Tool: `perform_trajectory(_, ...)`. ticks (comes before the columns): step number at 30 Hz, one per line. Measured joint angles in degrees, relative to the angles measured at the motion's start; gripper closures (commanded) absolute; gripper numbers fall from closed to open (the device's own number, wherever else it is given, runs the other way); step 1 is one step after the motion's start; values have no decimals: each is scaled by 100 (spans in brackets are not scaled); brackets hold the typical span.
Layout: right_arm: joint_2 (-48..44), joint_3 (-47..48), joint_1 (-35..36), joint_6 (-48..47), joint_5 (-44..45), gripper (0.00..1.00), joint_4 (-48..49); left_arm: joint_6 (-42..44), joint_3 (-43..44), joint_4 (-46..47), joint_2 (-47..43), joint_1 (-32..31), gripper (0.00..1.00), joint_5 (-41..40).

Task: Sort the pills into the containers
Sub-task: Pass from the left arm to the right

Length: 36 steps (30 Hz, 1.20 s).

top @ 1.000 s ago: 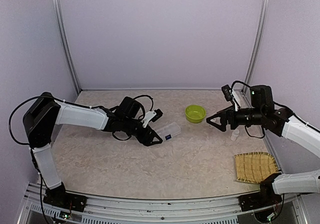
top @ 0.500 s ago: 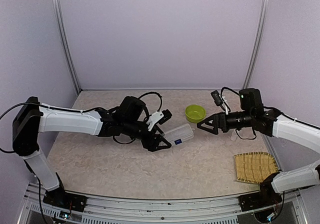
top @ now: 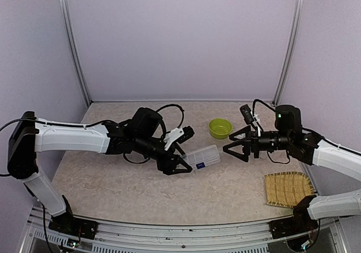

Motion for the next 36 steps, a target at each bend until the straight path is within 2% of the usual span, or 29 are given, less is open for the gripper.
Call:
perform_trajectory(6,-66,-87,136,-382,-284,0,313,0,2,-173,-7,0,46,378)
perform_trajectory(18,704,190,1178,-1102,-232,0,74,28,55,-472,-7,-39,46,817)
perform_trajectory(36,863,267,1274,-1316,278,3,-142,146,72,-538,-11,-57,47,973)
